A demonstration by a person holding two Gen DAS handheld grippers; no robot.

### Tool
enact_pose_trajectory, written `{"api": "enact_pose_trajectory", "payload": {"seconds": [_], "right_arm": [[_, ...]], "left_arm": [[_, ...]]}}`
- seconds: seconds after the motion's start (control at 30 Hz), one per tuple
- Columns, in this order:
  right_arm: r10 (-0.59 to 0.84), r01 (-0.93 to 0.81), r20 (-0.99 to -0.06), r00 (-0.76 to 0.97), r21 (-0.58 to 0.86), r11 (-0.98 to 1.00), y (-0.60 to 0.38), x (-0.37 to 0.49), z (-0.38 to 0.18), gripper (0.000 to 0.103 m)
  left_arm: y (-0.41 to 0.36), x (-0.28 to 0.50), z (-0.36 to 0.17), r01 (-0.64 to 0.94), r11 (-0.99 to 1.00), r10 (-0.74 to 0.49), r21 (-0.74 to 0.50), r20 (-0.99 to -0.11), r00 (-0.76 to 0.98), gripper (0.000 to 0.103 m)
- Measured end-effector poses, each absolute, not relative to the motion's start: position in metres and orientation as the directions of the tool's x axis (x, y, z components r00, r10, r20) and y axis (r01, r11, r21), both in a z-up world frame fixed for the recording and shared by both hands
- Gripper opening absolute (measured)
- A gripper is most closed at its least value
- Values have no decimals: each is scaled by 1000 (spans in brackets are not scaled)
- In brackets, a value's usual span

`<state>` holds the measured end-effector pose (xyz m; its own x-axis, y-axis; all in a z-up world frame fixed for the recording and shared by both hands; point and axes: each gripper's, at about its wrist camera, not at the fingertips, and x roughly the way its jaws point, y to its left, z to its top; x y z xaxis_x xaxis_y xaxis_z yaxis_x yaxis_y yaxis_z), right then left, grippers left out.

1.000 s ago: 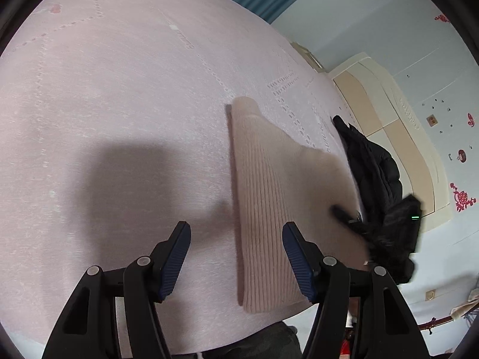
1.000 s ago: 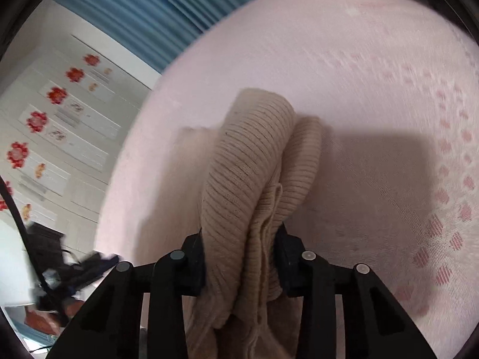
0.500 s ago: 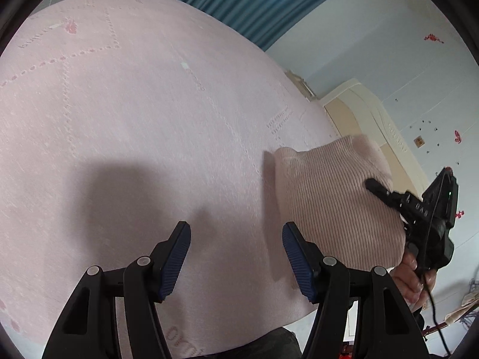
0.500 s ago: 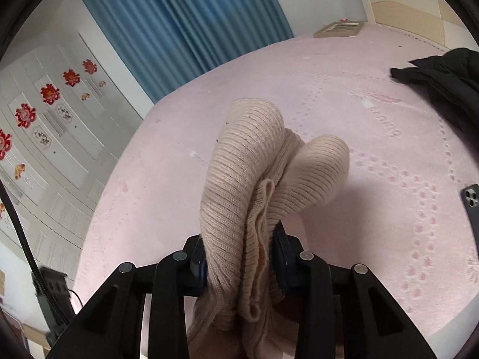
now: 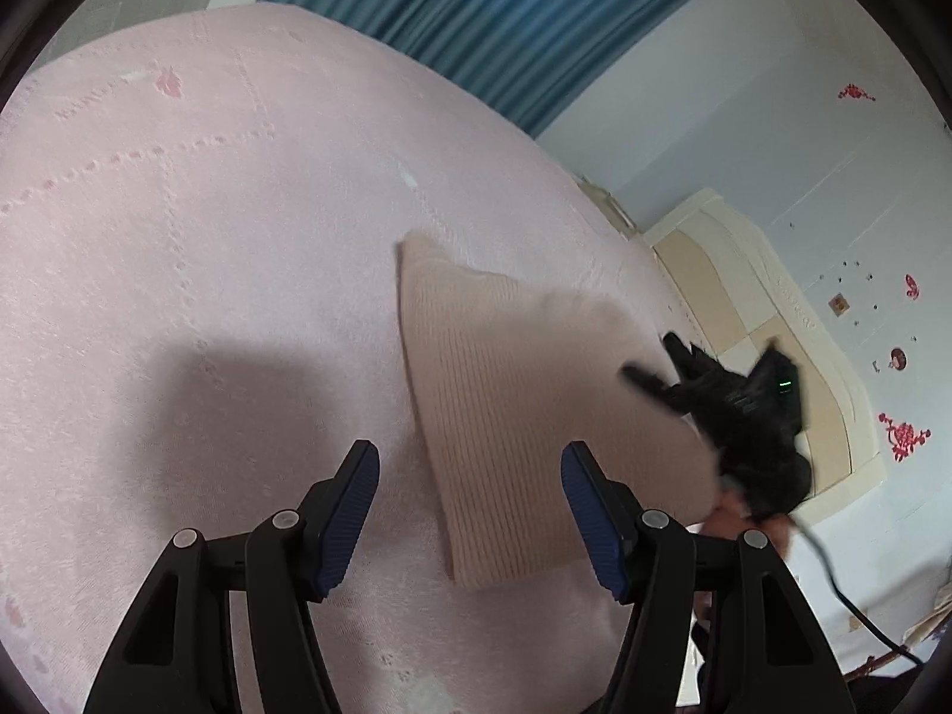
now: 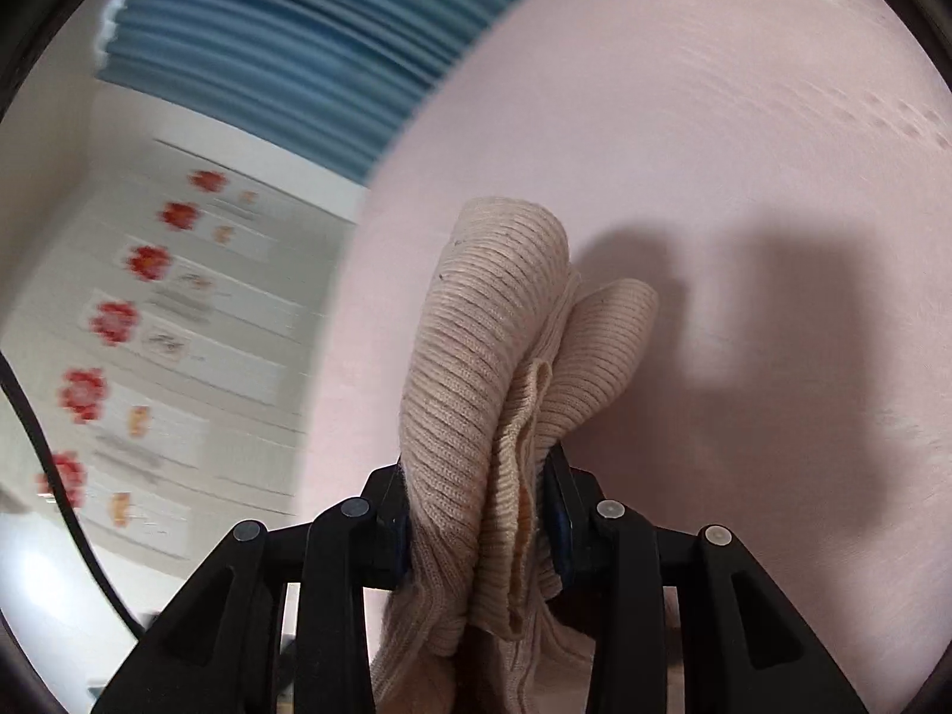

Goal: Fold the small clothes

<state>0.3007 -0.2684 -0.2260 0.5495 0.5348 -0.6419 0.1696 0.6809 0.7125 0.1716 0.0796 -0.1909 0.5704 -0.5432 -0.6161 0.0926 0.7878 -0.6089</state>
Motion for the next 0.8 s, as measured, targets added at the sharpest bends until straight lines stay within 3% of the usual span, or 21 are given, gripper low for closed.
{"api": "enact_pose_trajectory", "payload": {"seconds": [0.07,0.17,0.33,0.43,0.63,0.67,0.7,0.8], "right_arm": [[472,199,-702,534,647,736,-281,300,-247,38],[494,168,-694,525,653,739,-297,298,-257,41],[399,24,-739,542,488,872,-282,283,-218,42],[362,-75,-716,596,400,914,-274,253,-184,43],[378,-142,-696,611,374,917,-269,204,-163,43],[381,-136,-697,607,382,914,-270,200,-164,43],[379,-121,-703,602,389,913,-268,197,-168,43],[376,-97,-714,590,399,912,-270,194,-177,43]], "left_arm": [[72,178,-202,96,799,-541,-594,-641,545,61],[53,185,-215,129,805,-555,-578,-660,506,61],[26,179,-225,190,847,-524,-497,-714,464,61],[12,163,-228,236,883,-469,-405,-767,439,61],[-11,140,-245,291,927,-346,-238,-844,411,60],[-14,141,-247,287,932,-328,-220,-848,416,53],[-18,143,-248,281,937,-313,-205,-852,420,41],[-17,150,-245,250,946,-304,-207,-834,461,25]]}}
